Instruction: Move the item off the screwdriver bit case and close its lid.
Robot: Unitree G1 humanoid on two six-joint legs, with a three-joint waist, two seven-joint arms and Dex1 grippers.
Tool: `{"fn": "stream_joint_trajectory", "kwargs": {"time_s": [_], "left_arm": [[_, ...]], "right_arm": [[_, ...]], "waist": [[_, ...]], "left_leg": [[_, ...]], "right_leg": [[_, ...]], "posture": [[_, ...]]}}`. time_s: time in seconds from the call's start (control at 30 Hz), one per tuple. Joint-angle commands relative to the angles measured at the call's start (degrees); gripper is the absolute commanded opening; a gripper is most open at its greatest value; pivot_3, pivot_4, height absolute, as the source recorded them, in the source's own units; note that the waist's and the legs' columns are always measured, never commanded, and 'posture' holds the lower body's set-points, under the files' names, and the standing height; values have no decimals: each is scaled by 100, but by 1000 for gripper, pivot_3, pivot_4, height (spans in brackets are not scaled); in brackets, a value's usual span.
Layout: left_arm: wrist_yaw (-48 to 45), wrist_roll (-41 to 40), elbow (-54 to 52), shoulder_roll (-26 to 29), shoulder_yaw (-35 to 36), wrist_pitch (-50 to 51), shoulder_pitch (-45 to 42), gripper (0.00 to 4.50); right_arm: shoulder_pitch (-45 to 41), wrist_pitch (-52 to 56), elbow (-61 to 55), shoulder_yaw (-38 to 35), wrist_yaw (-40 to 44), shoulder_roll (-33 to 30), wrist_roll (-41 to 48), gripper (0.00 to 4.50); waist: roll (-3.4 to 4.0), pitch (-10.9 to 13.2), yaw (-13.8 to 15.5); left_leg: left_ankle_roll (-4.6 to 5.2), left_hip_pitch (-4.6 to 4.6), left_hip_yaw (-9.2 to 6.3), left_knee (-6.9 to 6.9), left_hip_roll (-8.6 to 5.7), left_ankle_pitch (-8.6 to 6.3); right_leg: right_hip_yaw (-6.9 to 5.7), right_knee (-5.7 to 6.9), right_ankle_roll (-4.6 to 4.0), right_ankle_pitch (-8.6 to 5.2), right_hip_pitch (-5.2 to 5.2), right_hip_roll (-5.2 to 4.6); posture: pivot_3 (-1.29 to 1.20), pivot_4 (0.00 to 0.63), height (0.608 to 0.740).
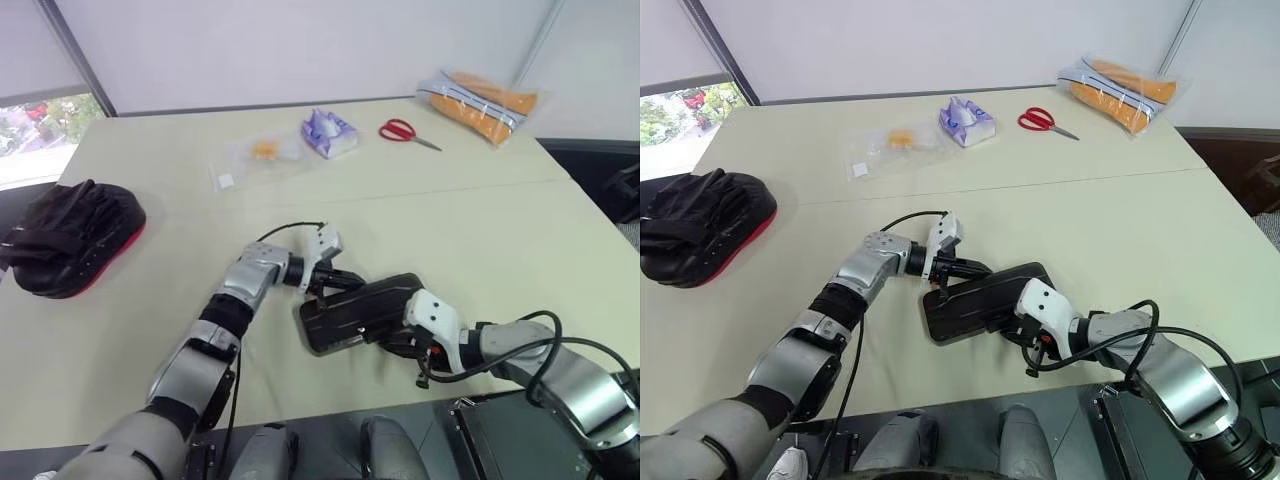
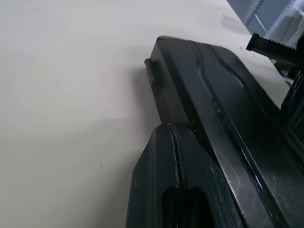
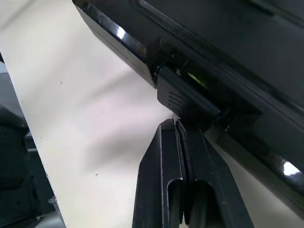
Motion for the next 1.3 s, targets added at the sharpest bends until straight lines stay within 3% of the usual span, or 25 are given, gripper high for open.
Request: {"fn": "stream_joint_trajectory", "kwargs": {"time_s": [0.03, 0.83, 1.13, 1.3], "left_arm": [[-137, 152, -186, -60, -290, -58, 233, 0], [-187, 331, -658, -140, -439, 146, 800, 0], [77, 223, -507, 22, 44, 65, 368, 0], [101, -101, -921, 457, 477, 277, 275, 0]], "right_arm": [[-153, -80, -69, -43, -154, 81, -81, 28], [-468, -64, 123, 169, -704, 612, -603, 28], [-12, 301, -769, -227, 252, -277, 194, 28], [186, 370, -1106, -836, 565, -833, 554, 28]], "waist": [[0, 0, 4], [-22, -24, -132], [-13, -20, -38], [-17, -8, -12]], "left_leg": [[0, 0, 0, 0, 0, 0], [32, 82, -12, -15, 9, -18], [34, 65, -12, -14, 3, -19], [14, 19, -9, -5, 4, -8]], "right_leg": [[-1, 0, 0, 0, 0, 0], [0, -4, 0, -1, 74, 8], [0, -21, 2, -2, 69, 2], [-1, -24, 3, -1, 27, 2]], "posture": [[0, 150, 740], [0, 150, 740], [0, 150, 740], [0, 150, 740]]}}
